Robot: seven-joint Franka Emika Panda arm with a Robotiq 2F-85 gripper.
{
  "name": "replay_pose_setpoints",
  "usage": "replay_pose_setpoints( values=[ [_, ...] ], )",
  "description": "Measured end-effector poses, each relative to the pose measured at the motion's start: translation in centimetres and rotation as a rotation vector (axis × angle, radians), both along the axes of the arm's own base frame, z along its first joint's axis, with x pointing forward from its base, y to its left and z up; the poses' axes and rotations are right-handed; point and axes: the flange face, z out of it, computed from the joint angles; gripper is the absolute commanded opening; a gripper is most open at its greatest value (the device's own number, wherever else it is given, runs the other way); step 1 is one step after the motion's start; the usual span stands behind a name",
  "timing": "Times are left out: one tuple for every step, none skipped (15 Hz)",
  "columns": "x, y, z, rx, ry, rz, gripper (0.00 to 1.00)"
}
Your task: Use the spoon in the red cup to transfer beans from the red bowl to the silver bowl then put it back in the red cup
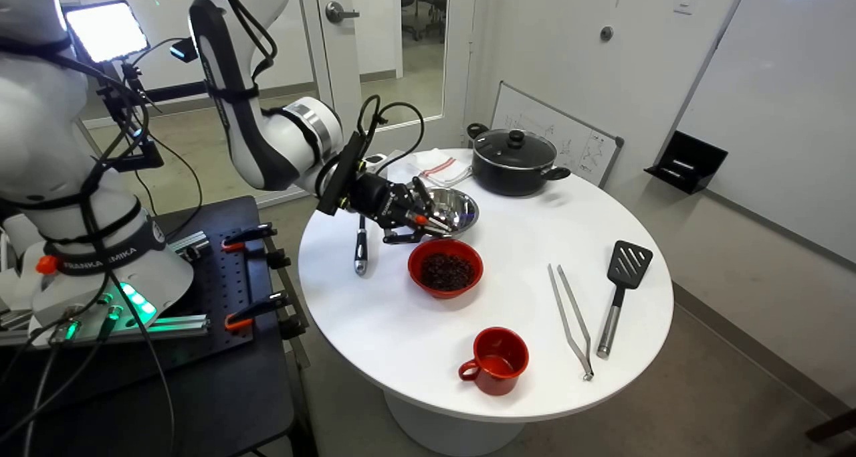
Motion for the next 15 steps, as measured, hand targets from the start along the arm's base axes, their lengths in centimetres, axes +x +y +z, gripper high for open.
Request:
replay_pose_setpoints(
  values=[
    [-0.05,0.0,0.09,0.001,-0.003,0.0,0.02],
    [-0.09,0.0,0.18,0.001,-0.005,0.0,0.02],
    [-0.12,0.0,0.28,0.001,-0.006,0.0,0.02],
    [-0.16,0.0,0.35,0.001,-0.007,0.0,0.02],
    [-0.23,0.02,0.4,0.002,-0.007,0.0,0.02],
    [-0.32,0.03,0.42,0.002,-0.006,0.001,0.02],
    [-0.39,0.06,0.4,0.002,-0.005,0.001,0.02],
    [-0.44,0.09,0.37,0.002,-0.003,0.002,0.02],
    [-0.44,0.14,0.35,0.003,-0.002,0.003,0.02],
    [-0.45,0.2,0.32,0.003,0.002,0.004,0.02],
    [-0.46,0.3,0.26,0.005,0.01,0.006,0.02],
    [-0.45,0.41,0.18,0.008,0.022,0.009,0.02],
    [-0.41,0.54,0.09,0.012,0.037,0.011,0.02],
    [-0.33,0.66,0.02,0.015,0.053,0.012,0.02],
    [-0.2,0.79,-0.05,0.017,0.073,0.013,0.02]
  ],
)
